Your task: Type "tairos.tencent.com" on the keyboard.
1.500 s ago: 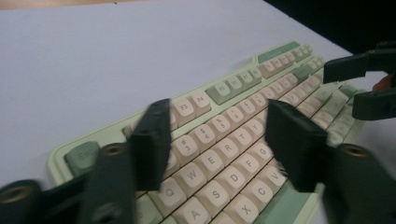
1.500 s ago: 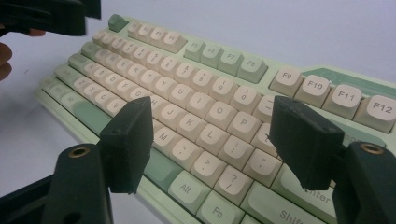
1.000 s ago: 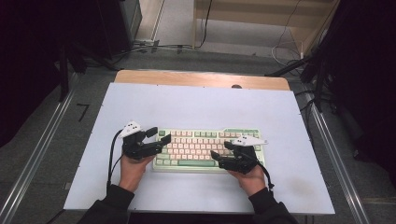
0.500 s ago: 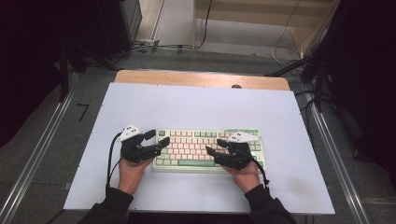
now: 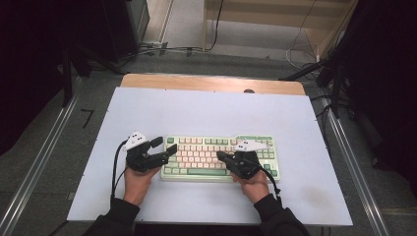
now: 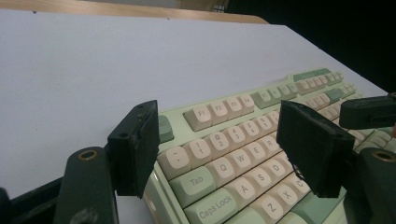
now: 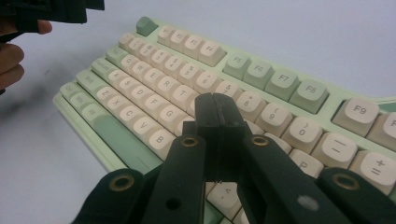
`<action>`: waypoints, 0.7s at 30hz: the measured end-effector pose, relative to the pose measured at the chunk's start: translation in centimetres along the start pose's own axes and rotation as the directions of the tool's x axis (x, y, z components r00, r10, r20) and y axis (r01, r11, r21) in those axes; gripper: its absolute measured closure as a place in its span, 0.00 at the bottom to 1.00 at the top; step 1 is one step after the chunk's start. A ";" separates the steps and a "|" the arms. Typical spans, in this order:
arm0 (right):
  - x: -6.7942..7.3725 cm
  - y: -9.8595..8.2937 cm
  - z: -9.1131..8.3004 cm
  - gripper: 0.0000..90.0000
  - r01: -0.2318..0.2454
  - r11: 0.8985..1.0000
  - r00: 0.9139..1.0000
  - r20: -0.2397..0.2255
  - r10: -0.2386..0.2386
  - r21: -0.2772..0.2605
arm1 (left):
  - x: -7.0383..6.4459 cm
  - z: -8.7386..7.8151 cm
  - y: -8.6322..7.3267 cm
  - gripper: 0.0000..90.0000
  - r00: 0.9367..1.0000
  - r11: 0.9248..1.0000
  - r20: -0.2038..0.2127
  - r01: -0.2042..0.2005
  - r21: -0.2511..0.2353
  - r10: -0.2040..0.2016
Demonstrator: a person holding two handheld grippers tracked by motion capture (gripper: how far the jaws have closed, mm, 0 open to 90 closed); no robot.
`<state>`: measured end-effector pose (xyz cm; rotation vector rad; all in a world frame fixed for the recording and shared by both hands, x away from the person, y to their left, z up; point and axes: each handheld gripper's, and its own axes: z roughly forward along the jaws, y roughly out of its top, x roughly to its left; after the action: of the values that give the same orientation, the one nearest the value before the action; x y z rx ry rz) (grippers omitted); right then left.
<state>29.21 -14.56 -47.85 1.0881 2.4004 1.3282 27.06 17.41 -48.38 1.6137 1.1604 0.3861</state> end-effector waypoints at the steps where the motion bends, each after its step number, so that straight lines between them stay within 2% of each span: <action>1: 0.1 0.0 0.0 0.97 -0.003 1.000 1.000 -0.005 0.003 0.004 | 0.0 0.0 0.0 0.34 1.000 1.000 0.001 0.001 -0.002 -0.001; 14: 1.3 -0.7 1.2 0.97 0.043 0.997 0.999 -0.020 -0.041 0.065 | -0.2 0.3 -0.2 0.34 1.000 1.000 -0.003 -0.012 0.018 0.012; 21: 1.5 -1.0 1.5 0.97 0.052 0.996 0.998 -0.023 -0.051 0.074 | -0.3 0.5 -0.3 0.34 1.000 1.000 -0.001 -0.017 0.025 0.017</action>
<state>28.38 -12.90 -49.22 1.0281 2.4948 1.2490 27.12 16.88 -48.72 1.6464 1.1572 0.3851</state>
